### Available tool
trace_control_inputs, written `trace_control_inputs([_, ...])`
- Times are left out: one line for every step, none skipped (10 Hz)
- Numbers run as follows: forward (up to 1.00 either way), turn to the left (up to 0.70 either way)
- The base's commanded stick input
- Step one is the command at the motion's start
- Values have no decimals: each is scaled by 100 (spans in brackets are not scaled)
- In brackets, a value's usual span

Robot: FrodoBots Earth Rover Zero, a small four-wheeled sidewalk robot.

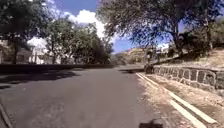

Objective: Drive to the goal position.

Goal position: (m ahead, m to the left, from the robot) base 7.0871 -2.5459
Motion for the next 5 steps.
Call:
trace_control_inputs([50,0])
trace_control_inputs([50,0])
trace_control_inputs([50,0])
trace_control_inputs([50,0])
trace_control_inputs([50,0])
